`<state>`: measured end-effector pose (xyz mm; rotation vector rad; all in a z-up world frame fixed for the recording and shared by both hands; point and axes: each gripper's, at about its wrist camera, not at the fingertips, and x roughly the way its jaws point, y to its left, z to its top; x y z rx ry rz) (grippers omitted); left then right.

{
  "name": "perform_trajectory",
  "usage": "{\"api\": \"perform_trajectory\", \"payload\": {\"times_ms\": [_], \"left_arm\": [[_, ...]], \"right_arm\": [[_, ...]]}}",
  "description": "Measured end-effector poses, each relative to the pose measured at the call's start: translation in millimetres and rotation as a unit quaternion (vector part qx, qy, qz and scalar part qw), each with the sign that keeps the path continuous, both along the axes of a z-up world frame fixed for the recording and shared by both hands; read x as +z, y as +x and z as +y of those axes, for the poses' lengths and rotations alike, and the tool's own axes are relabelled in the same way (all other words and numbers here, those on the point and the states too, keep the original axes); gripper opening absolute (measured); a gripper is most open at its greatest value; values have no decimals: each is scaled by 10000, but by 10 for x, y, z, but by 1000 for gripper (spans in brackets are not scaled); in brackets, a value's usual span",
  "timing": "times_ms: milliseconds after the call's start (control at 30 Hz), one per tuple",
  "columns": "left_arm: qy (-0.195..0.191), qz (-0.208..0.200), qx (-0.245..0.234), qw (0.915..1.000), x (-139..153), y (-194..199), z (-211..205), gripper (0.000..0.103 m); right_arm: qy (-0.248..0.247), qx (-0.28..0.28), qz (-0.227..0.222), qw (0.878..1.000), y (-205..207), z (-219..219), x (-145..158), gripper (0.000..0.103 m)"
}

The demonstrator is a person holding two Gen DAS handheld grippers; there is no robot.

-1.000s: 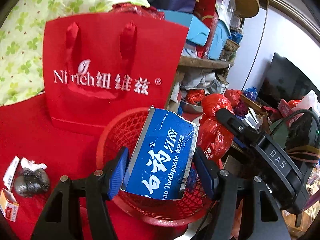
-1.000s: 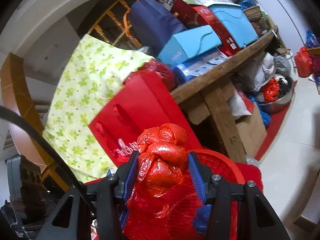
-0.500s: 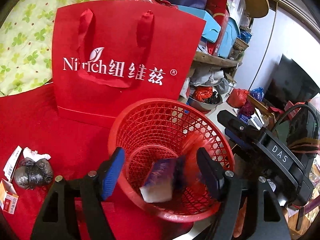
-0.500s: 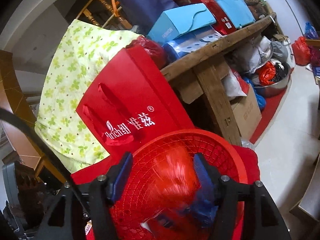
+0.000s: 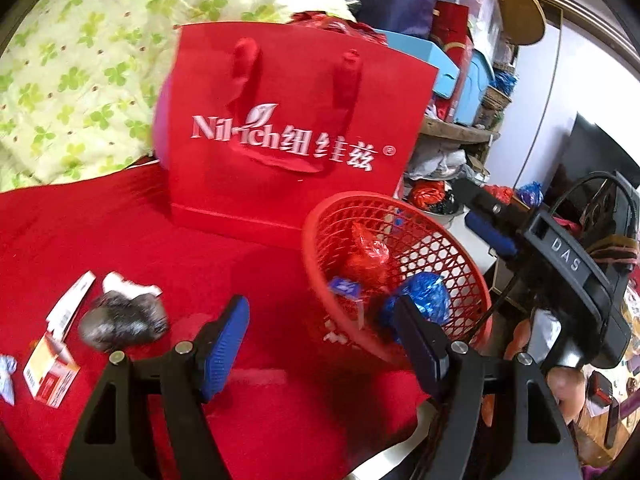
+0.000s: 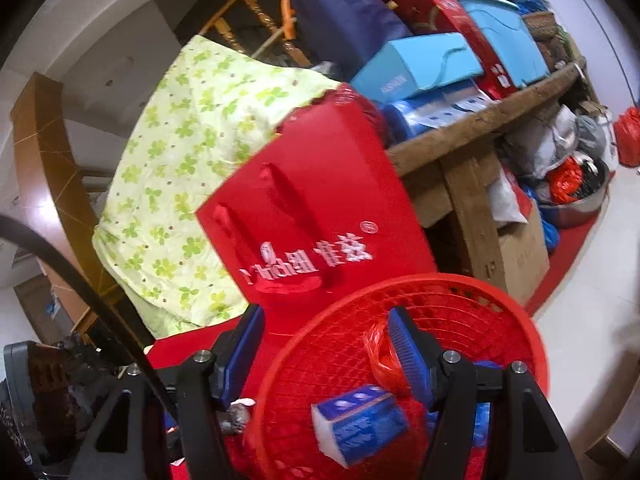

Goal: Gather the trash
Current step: 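Move both open tools back over the remaining trash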

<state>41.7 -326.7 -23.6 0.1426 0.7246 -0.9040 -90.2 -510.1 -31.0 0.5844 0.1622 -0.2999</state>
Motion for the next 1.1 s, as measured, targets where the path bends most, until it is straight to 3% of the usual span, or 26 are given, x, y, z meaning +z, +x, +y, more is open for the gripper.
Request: {"api": "perform_trajectory", "payload": {"times_ms": [267, 433, 667, 1100], "left_arm": [[258, -121, 568, 9980, -101, 33, 695, 75], [356, -127, 1090, 9933, -153, 116, 1159, 75], [245, -1, 1615, 9866, -184, 187, 1678, 75], [22, 231, 2001, 9795, -308, 193, 2186, 75]], "right_arm": [[-961, 796, -575, 9905, 113, 661, 214, 68], [-1215, 1410, -663, 9803, 278, 1045, 231, 69], [-1551, 1957, -435, 9673, 546, 1528, 167, 70], [-1772, 2661, 100, 9475, 851, 2089, -86, 71]]}}
